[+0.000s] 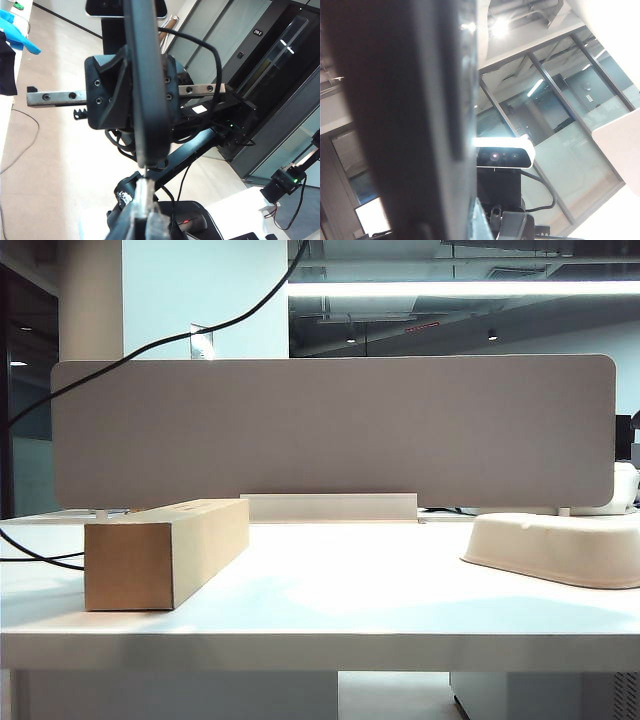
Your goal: Pick up the charging cable and the phone, plug the charging cable into the charging port on the phone, and finally place them back on the table.
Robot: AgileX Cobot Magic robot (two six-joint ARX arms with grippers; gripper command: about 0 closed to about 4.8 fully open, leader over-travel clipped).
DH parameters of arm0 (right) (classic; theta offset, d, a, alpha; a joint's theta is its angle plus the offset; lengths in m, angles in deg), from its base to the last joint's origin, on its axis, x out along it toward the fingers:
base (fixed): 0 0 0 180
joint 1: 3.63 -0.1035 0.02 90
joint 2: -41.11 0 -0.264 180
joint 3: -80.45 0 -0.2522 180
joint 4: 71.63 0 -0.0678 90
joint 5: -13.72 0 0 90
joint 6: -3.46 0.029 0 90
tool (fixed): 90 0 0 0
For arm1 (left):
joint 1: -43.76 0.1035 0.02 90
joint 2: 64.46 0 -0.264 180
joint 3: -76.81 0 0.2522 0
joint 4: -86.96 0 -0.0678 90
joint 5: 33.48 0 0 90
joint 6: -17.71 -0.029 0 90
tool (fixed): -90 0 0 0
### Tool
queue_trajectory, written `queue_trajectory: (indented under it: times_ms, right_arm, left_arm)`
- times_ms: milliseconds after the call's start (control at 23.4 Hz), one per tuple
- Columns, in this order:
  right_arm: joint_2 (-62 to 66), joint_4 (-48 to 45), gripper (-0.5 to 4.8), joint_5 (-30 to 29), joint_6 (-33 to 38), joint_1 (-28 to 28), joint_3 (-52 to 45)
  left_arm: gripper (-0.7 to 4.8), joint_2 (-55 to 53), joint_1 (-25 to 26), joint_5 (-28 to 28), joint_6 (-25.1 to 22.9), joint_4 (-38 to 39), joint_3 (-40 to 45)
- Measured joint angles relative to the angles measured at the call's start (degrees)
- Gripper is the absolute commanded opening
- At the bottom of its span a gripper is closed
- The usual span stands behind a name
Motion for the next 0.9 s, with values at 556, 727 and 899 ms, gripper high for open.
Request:
queue_trajectory:
  times_ms: [556, 727, 899]
  right_arm:
    - [3.2, -2.1, -0.05, 0.0, 0.0, 0.3, 0.1]
    - [3.4, -2.0, -0.05, 0.1, -1.9, 0.4, 0.1]
    - [3.7, 1.7, -0.05, -0.8, -6.7, 0.1, 0.1]
  left_arm:
    - [-0.06, -1.8, -0.7, -1.5, 7.0, -6.9, 0.1]
    - [0.24, -2.6, -1.1, -1.4, 7.4, -7.3, 0.1]
    - [0.68, -2.7, 0.3, -1.2, 8.1, -6.8, 0.1]
